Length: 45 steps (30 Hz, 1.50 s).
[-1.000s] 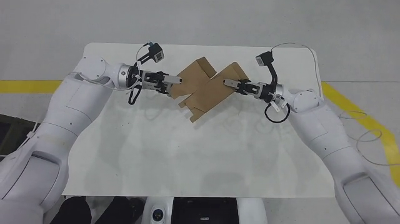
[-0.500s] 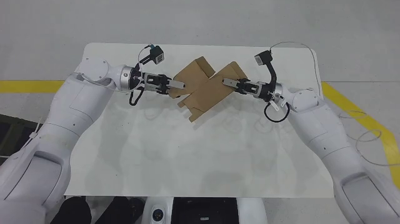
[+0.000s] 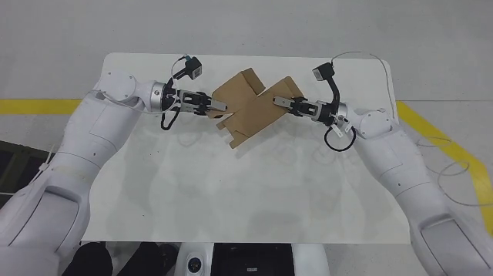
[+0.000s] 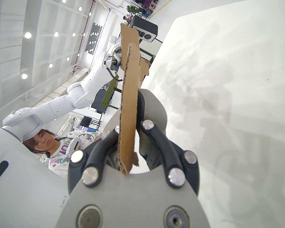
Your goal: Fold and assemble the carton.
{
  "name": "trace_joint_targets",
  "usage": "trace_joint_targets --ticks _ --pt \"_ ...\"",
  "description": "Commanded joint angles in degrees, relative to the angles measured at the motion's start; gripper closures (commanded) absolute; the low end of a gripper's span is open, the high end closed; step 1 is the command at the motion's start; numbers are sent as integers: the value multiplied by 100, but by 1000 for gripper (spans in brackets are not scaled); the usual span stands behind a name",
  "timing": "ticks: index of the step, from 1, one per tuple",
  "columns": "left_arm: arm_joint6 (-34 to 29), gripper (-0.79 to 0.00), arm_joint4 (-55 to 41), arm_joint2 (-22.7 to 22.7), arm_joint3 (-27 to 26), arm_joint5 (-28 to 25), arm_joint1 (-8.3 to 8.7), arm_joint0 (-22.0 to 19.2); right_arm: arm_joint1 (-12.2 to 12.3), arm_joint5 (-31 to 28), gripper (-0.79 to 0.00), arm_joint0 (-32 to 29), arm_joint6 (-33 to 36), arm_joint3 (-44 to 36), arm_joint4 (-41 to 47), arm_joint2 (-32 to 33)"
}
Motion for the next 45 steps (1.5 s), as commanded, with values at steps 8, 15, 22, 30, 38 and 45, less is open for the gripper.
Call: trace_joint_targets --ticks 8,15,22,30,38,45 --pt "-153 0 87 -182 -18 -141 1 -62 101 -47 -785 -31 83 111 -183 332" --pt "77 0 738 -332 -633 -372 146 -3 317 -68 -785 -50 373 -507 -566 658" --pt "286 0 1320 -405 -1427 -581 370 292 440 166 -785 -98 609 -1540 -67 248" --pt "430 0 1441 -582 -1665 -725 575 457 644 74 -785 230 515 -1007 -801 268" --pt "407 0 1357 -622 -1708 -701 664 478 715 -153 -785 42 289 -1418 -225 197" --pt "381 0 1288 -504 -1942 -676 723 533 686 -223 -610 234 220 -1654 237 -429"
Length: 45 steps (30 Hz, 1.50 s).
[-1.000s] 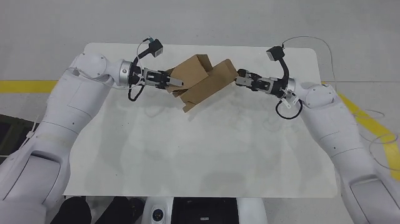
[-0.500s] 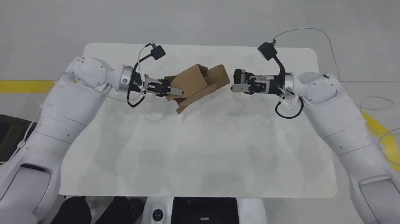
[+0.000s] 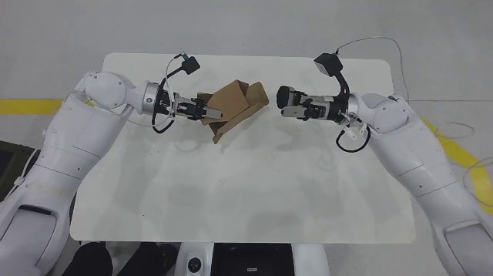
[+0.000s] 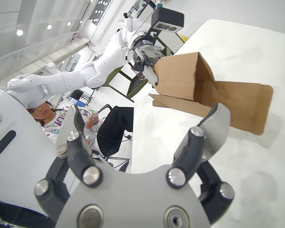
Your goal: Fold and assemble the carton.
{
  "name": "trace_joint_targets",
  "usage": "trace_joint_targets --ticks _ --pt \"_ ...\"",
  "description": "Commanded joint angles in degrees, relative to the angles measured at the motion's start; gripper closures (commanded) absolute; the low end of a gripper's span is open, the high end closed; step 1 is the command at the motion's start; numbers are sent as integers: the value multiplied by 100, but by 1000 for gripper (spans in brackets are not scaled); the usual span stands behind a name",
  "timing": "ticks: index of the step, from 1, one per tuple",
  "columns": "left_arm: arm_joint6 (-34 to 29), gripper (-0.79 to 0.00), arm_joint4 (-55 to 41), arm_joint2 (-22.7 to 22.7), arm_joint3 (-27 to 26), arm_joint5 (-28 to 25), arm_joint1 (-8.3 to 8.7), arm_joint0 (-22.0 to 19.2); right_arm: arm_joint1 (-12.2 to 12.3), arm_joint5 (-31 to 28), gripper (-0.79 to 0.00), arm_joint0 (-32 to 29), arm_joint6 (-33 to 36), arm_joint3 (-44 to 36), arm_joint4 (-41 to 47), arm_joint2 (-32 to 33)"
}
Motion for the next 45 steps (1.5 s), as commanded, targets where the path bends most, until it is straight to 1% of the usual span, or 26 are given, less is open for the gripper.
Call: trace_joint_targets --ticks 1,2,3,4,5,7,9,16,26,39,45 --pt "-7 0 -38 34 -94 8 23 16 -18 -8 -573 105 -8 -12 80 -231" --pt "-10 0 -60 49 -136 10 36 25 -30 -10 -563 159 -11 -11 107 -351" --pt "-12 0 -73 61 -173 12 49 29 -41 -17 -505 218 -17 -6 117 -470" --pt "-18 0 -95 78 -216 18 61 36 -51 -35 -474 279 -35 21 123 -582" --pt "-31 0 -123 98 -271 31 74 42 -62 -55 -459 341 -55 45 118 -694" --pt "-50 0 -165 138 -374 51 103 56 -82 -119 -468 458 -119 130 118 -897" --pt "-64 0 -206 172 -451 64 135 67 -102 -162 -391 574 -162 241 67 -1107" --pt "-53 0 -302 289 -694 53 247 89 -141 -393 -376 967 -393 643 -90 -1680" --pt "9 0 -424 466 -879 -9 393 55 -163 -612 -376 1325 -613 1060 -71 -2208" --pt "101 0 -553 728 -864 -101 493 -82 -325 -629 -366 1587 -629 1110 644 -2864" --pt "128 0 -615 856 -874 -128 524 -135 -367 -542 -317 1688 -542 1042 987 -3139"
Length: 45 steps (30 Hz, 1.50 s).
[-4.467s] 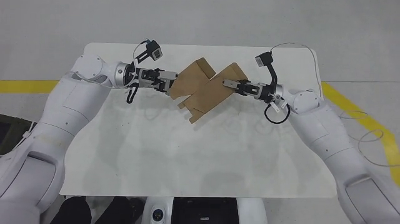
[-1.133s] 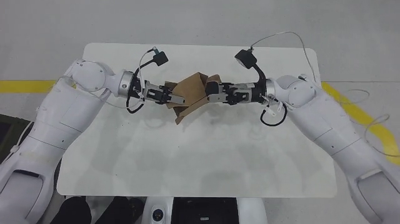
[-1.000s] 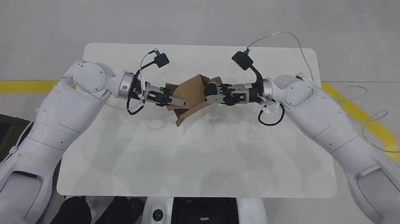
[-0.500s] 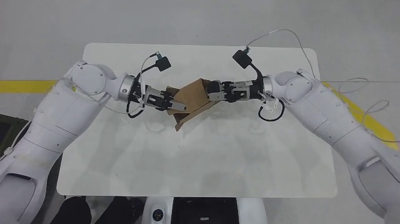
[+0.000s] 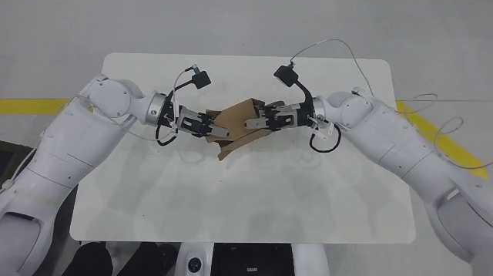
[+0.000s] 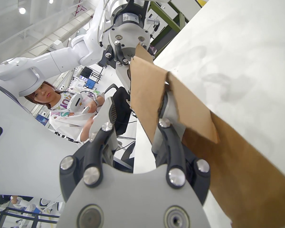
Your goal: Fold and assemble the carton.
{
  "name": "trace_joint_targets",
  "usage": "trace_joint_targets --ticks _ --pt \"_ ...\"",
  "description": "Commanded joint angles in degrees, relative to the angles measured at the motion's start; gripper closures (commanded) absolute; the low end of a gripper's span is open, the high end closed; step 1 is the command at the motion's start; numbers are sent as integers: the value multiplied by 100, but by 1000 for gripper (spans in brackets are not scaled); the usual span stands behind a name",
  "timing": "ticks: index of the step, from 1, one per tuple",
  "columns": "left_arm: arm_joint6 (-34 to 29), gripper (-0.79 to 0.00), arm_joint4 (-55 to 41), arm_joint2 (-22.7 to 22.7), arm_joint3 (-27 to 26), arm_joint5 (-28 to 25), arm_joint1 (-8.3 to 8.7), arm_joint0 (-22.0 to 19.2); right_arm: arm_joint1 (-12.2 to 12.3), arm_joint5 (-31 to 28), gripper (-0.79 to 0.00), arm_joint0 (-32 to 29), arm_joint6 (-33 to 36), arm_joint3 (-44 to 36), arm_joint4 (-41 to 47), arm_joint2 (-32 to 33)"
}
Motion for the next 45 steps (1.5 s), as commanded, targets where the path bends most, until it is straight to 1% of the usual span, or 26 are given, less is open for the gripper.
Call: trace_joint_targets --ticks 1,6,7,8,9,11,13,17,18,19,20,27,33,40,45 --pt "7 0 -30 43 -21 -6 11 -14 -9 28 -314 37 28 4 80 -79" --pt "18 0 -69 139 -61 -18 42 -52 -28 106 -296 142 107 18 221 -259" --pt "18 0 -76 160 -80 -18 48 -60 -30 113 -280 162 114 15 244 -291" --pt "18 0 -92 181 -92 -17 53 -64 -32 114 -228 181 115 22 265 -320" --pt "18 0 -105 199 -104 -18 60 -71 -34 114 -197 201 114 32 283 -347" --pt "18 0 -115 236 -121 -18 73 -87 -39 117 -105 231 118 49 326 -401" --pt "29 0 -119 269 -131 -29 87 -104 -43 126 0 254 126 60 379 -453" --pt "36 0 -152 331 -116 -36 113 -138 -45 149 0 279 149 75 496 -542" --pt "40 -117 -166 343 -110 -40 119 -149 -44 154 0 278 154 81 521 -548" --pt "44 -332 -185 353 -97 -43 125 -159 -44 157 0 274 157 84 548 -548" --pt "47 -785 -209 360 -83 -46 131 -170 -42 157 0 272 158 93 567 -548" --pt "25 -785 -710 347 -48 -25 157 -201 -43 25 0 199 25 312 782 -491" --pt "-92 -785 -1297 220 -53 92 181 -146 -93 -33 0 97 -34 486 850 -383" --pt "-405 -785 -2001 -58 -98 405 184 -51 -210 -41 0 -7 -42 638 771 -250" --pt "-549 -785 -2206 -222 -130 549 146 50 -332 -54 0 -38 -55 681 691 -148"
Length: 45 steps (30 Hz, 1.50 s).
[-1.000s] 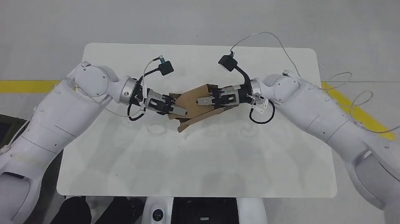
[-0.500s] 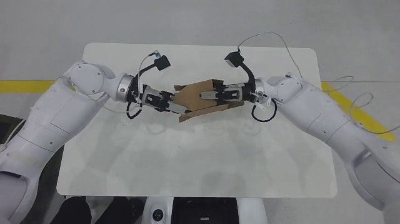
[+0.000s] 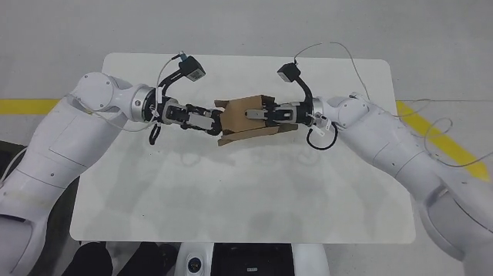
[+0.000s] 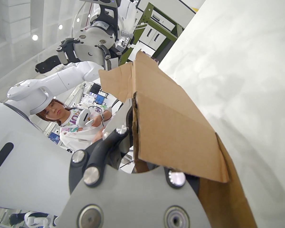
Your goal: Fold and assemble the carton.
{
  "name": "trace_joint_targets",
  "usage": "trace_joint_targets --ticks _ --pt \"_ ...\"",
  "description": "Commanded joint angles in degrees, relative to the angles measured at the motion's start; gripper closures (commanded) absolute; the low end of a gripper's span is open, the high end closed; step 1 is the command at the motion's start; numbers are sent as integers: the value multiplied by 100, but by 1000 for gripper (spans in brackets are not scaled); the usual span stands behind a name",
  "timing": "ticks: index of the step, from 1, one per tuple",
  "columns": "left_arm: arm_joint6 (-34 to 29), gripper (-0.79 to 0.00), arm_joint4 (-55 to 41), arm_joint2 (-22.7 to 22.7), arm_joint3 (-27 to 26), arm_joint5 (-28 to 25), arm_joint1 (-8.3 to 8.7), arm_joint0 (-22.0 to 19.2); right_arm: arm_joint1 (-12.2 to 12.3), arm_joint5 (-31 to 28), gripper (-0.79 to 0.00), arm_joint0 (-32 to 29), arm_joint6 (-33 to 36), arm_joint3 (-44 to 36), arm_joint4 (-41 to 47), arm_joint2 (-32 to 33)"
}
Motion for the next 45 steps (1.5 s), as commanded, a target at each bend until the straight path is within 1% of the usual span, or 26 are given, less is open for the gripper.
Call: trace_joint_targets --ticks 1,4,11,20,24,29,34,40,45 --pt "-25 -785 -15 -43 -1 26 -27 33 -49 -7 0 -9 -7 21 -33 40" --pt "2 -785 63 -84 16 0 -73 63 -123 -16 0 -28 -16 56 -80 98" --pt "242 -785 567 -112 -42 -239 -165 104 -267 0 0 -83 0 93 -177 216" --pt "377 -785 909 -155 -125 -375 -238 138 -355 32 0 -172 32 149 -285 364" --pt "364 -785 830 -248 -36 -361 -250 151 -332 13 0 -207 13 235 -309 473" --pt "333 -785 843 -347 234 -331 -257 188 -239 7 0 -269 7 319 -404 627" --pt "331 -785 907 -360 521 -328 -301 174 -149 96 0 -357 96 158 -462 744" --pt "356 -785 910 -394 808 -353 -371 83 -98 343 0 -460 343 -231 -438 783" --pt "288 -785 775 -431 865 -285 -422 50 -100 471 0 -489 471 -320 -438 814"
